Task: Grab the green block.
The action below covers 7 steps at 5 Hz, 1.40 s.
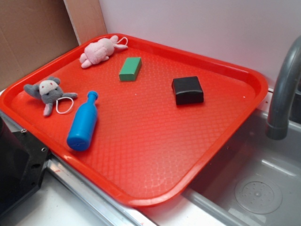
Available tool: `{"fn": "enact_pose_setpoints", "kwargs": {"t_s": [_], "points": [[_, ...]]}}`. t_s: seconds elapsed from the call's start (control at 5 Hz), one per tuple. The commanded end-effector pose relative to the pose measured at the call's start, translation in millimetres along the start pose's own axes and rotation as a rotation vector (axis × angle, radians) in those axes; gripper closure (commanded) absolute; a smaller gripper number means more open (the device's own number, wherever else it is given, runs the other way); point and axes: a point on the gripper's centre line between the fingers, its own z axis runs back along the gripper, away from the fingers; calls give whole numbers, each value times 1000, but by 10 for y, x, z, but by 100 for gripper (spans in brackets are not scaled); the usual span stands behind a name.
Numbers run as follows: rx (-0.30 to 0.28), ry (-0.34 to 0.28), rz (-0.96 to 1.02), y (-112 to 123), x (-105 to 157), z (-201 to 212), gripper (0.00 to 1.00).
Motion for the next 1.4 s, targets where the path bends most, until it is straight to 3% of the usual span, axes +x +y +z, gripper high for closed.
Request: {"fn": "enact_pose_setpoints", "kwargs": {"t_s": [0.0,0.4,0.6,0.8,1.0,1.2], "points": [[0,0,0,0,0,0,0],[-40,-12,110,-185,906,78,0],[-8,12,266,-187,1397,-28,0],[59,-16,510,-2,1726,-239,0],[69,-4,664,257,1841,-543,0],[52,45,677,574,1873,-984,0]]}}
